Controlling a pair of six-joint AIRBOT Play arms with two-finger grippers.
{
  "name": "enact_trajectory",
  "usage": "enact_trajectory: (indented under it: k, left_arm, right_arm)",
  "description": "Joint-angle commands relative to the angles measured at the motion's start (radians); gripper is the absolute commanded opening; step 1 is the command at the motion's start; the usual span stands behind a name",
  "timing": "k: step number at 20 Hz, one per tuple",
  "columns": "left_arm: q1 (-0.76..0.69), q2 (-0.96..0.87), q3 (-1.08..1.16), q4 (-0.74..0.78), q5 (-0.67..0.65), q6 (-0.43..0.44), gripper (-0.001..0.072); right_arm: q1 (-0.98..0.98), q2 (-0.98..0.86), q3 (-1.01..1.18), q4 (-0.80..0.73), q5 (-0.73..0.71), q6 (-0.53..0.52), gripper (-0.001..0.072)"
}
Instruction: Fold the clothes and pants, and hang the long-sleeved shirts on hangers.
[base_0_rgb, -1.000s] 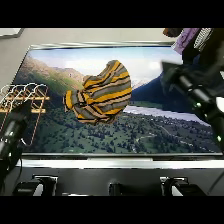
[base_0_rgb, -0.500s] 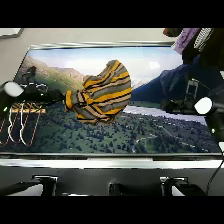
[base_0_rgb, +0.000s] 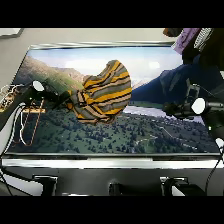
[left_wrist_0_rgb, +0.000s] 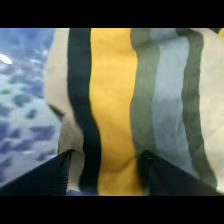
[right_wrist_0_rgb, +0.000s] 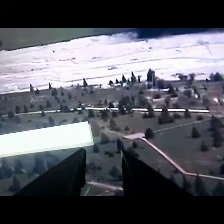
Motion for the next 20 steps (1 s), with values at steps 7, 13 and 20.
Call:
enact_trajectory:
  k: [7, 13, 20]
  left_arm:
    - [-0.039, 0.137, -0.143, 0.007, -0.203, 0.073, 0.0021]
    - [-0.094, 0.579, -0.620, 0.024, -0.127, 0.002, 0.0021]
    - [-0.093, 0.665, -0.689, 0.024, -0.059, 0.001, 0.0022]
  right_arm:
    - [0.000, 0.022, -0.011, -0.011, 0.222, 0.009, 0.0290]
    - [0.001, 0.302, -0.338, 0.241, 0.200, 0.071, 0.0381]
    - [0.001, 0.154, -0.496, 0.923, -0.332, -0.279, 0.0488]
